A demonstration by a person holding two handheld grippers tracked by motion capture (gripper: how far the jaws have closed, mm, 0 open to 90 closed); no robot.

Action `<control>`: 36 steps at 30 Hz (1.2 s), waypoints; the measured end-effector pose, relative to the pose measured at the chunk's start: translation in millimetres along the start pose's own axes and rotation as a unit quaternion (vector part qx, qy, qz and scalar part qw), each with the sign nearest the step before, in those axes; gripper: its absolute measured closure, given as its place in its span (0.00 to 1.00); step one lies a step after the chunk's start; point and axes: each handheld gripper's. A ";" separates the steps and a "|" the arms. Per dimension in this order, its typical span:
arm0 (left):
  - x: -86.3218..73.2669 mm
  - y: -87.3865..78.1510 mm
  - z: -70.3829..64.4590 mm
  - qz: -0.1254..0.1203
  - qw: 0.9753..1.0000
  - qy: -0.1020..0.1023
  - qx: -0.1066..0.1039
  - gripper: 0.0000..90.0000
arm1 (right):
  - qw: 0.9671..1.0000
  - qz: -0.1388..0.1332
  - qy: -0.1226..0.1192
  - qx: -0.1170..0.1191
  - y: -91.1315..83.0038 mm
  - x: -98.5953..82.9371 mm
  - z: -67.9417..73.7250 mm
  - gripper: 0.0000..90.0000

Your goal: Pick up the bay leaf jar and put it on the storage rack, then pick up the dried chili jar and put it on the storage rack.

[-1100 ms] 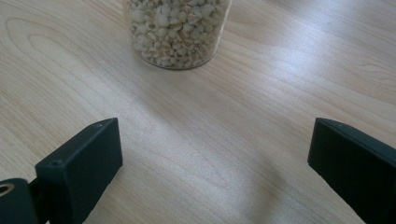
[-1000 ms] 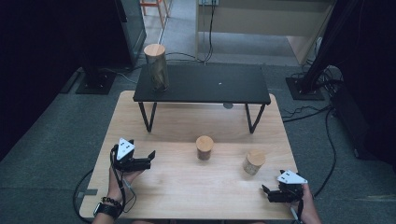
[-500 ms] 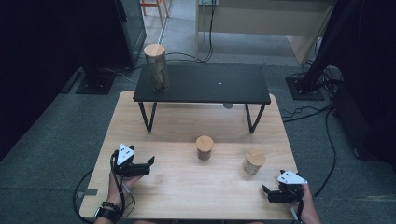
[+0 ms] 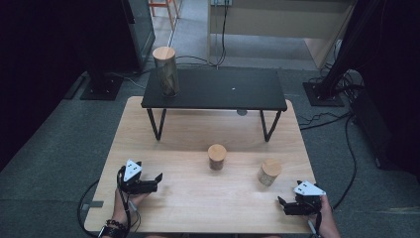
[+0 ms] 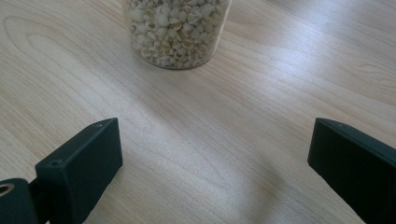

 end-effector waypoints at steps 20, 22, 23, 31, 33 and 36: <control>-7.6 -3.4 -0.8 -0.007 0.999 0.025 -0.021 0.00 | 0.999 -0.011 0.018 -0.025 -9.4 0.0 7.7 0.03; -7.8 -3.3 0.4 -0.008 0.999 0.024 -0.024 0.00 | 1.000 -0.005 0.008 -0.027 -11.7 5.8 13.7 0.03; -7.9 -3.2 1.8 -0.009 0.999 0.020 -0.025 0.00 | 1.000 -0.005 0.008 -0.027 -13.5 8.5 15.1 0.03; -6.4 -2.1 5.2 -0.004 1.000 0.009 -0.026 0.00 | 0.999 -0.019 0.034 -0.011 -27.7 34.0 20.5 0.03; -6.7 -2.2 4.5 -0.004 1.000 0.010 -0.026 0.00 | 0.999 -0.015 0.043 -0.008 -26.4 37.5 21.7 0.05; -6.7 -1.9 4.4 -0.004 1.000 0.013 -0.028 0.00 | 0.999 -0.012 0.049 -0.006 -24.0 41.3 26.2 0.05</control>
Point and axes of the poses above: each handheld gripper's, and its own axes: y roughly forward along the jaws, x roughly out of its top, z roughly to its left, and after that the axes turned 9 degrees about -z, right-handed
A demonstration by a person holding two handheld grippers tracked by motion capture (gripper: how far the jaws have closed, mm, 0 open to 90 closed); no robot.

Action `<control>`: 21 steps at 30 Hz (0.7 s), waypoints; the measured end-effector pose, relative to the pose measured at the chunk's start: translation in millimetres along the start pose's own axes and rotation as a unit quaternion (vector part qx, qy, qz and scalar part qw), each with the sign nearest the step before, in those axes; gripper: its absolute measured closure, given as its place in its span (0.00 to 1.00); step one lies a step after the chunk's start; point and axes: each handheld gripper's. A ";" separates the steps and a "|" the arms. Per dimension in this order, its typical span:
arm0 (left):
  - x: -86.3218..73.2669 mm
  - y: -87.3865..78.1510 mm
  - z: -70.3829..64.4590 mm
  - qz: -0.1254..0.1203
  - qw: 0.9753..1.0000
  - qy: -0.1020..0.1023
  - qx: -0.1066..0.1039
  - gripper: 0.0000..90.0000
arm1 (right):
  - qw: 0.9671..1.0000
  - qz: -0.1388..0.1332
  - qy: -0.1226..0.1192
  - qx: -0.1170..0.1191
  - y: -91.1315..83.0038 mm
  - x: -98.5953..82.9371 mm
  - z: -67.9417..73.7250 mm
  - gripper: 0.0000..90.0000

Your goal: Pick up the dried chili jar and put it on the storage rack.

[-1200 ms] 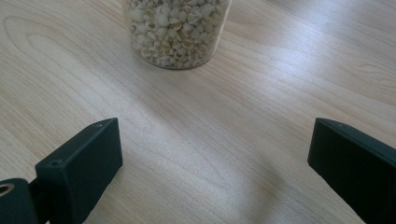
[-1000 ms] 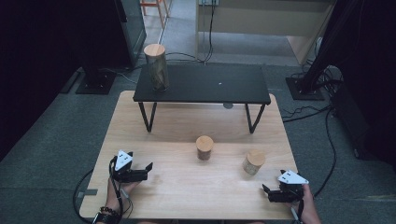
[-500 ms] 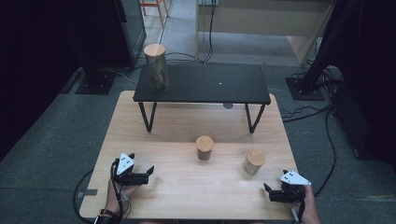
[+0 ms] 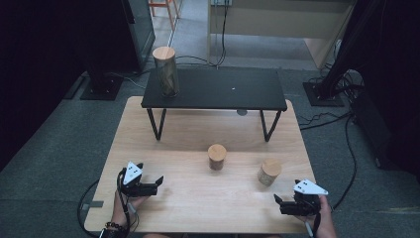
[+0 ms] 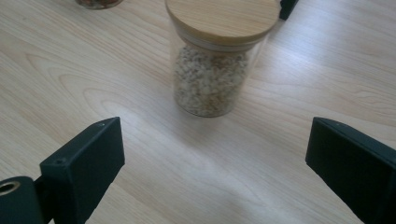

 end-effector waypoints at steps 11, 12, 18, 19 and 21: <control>1.1 1.3 2.9 0.003 1.000 -0.006 -0.004 0.00 | 1.000 -0.018 0.008 0.023 3.0 11.1 15.9 0.05; 1.2 1.1 3.0 0.003 1.000 -0.005 -0.005 0.00 | 0.999 -0.019 0.010 0.025 3.8 12.1 16.8 0.05; 0.3 0.7 1.5 0.001 1.000 -0.002 -0.004 0.00 | 0.999 -0.024 0.004 0.033 5.8 18.9 25.0 0.05; -0.1 0.4 1.6 -0.001 1.000 -0.004 -0.003 0.00 | 0.999 -0.023 0.003 0.034 6.5 19.7 26.3 0.05; -0.5 0.0 3.1 -0.002 1.000 -0.006 -0.004 0.00 | 0.999 -0.019 0.001 0.033 8.9 20.7 28.5 0.05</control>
Point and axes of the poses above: each handheld gripper's, and its own axes: y roughly forward along the jaws, x roughly out of its top, z roughly to its left, and after that the axes turned 9 degrees about -z, right-handed
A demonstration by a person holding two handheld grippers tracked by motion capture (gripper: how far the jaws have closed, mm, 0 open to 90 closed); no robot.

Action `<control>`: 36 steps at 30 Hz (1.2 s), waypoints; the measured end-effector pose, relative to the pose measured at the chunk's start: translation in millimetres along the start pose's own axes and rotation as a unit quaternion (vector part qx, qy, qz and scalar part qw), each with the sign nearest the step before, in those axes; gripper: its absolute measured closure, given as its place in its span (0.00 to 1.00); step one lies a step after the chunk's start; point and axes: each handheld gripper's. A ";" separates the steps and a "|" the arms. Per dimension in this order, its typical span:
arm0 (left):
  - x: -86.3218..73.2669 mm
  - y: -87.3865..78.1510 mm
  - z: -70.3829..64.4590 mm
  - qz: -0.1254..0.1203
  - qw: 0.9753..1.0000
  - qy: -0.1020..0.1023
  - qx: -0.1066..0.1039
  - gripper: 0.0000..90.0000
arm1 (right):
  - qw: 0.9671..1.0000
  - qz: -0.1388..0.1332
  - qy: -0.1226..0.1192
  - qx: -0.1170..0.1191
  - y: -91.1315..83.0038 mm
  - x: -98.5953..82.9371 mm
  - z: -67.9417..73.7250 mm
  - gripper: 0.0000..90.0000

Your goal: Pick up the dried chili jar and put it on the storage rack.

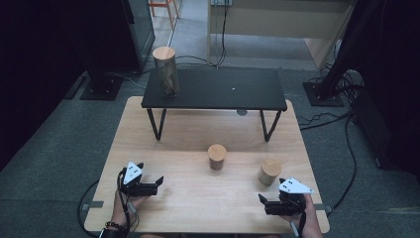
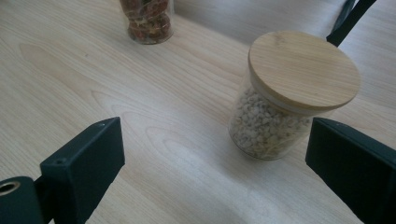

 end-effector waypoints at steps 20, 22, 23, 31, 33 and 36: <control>-1.8 -1.7 5.7 -0.006 1.000 -0.016 -0.006 0.00 | 1.000 0.007 -0.013 0.014 26.3 17.7 27.3 0.05; -3.0 -2.4 6.1 -0.010 1.000 -0.015 -0.009 0.00 | 1.000 0.008 -0.015 0.016 30.0 19.5 30.7 0.05; -3.5 -2.5 6.4 -0.012 1.000 -0.015 -0.010 0.00 | 1.000 0.007 -0.013 0.017 31.9 20.3 32.1 0.05; -4.5 -3.2 9.4 -0.016 1.000 -0.024 -0.012 0.00 | 1.000 0.008 -0.017 0.024 47.6 29.0 40.0 0.05; -5.8 -4.2 9.9 -0.020 0.999 -0.024 -0.014 0.00 | 0.999 0.007 -0.019 0.026 51.5 31.4 41.4 0.05; -5.0 -3.6 9.1 -0.017 1.000 -0.019 -0.015 0.00 | 0.999 0.007 -0.021 0.028 56.8 35.4 43.1 0.05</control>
Point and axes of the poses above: each handheld gripper's, and its own axes: y roughly forward along the jaws, x roughly out of its top, z roughly to its left, and after that the axes turned 9 degrees about -z, right-handed
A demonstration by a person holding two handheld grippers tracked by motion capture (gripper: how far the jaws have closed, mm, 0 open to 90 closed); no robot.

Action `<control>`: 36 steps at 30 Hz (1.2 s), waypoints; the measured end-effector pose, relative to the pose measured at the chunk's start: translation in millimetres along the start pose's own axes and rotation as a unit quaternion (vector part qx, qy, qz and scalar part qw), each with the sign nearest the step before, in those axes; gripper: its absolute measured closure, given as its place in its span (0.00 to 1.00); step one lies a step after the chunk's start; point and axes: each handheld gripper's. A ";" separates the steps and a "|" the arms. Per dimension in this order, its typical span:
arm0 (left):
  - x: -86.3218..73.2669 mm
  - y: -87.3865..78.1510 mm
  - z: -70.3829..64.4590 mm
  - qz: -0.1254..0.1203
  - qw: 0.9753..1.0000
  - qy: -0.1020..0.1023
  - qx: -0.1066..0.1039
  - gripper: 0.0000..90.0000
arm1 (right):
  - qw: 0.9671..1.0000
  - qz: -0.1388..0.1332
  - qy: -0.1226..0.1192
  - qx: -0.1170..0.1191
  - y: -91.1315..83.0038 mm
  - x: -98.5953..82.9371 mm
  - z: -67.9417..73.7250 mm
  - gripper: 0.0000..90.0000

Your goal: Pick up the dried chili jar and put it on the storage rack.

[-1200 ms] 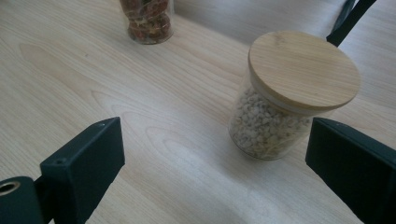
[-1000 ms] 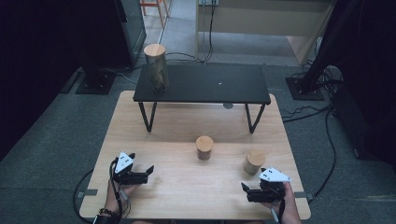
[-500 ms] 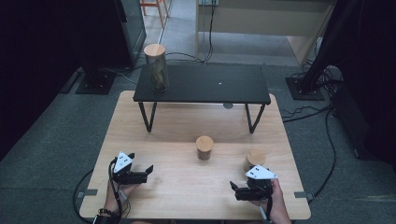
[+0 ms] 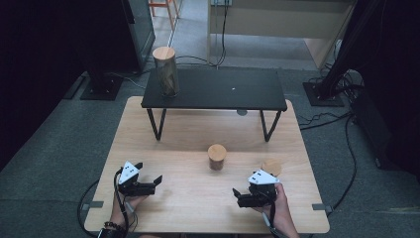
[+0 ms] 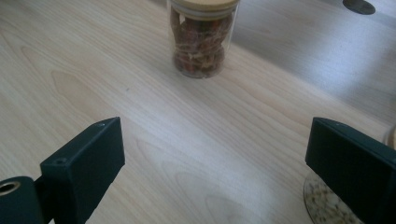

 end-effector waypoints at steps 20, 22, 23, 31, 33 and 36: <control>-2.0 -1.5 -0.4 -0.006 1.000 0.002 -0.002 0.00 | 1.000 0.007 -0.005 0.005 30.1 19.1 6.3 0.05; -2.2 -1.7 -0.2 -0.006 1.000 0.002 -0.002 0.00 | 1.000 0.009 -0.004 0.000 32.9 20.0 7.8 0.05; -2.2 -1.7 -0.1 -0.006 1.000 0.002 -0.002 0.00 | 1.000 0.010 -0.002 -0.003 34.5 20.7 8.5 0.05; -2.3 -1.9 0.0 -0.006 1.000 0.003 -0.003 0.00 | 1.000 0.012 0.008 -0.008 46.1 24.8 8.3 0.06; -2.3 -1.9 0.2 -0.007 1.000 0.003 -0.004 0.00 | 1.000 0.013 0.009 -0.008 49.2 25.3 8.5 0.06; -2.6 -2.1 0.6 -0.008 1.000 0.002 -0.005 0.00 | 1.000 0.015 0.007 -0.008 53.7 26.6 8.4 0.06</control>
Point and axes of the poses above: each handheld gripper's, and its own axes: y roughly forward along the jaws, x roughly out of its top, z roughly to its left, and after that the axes turned 9 degrees about -z, right-handed
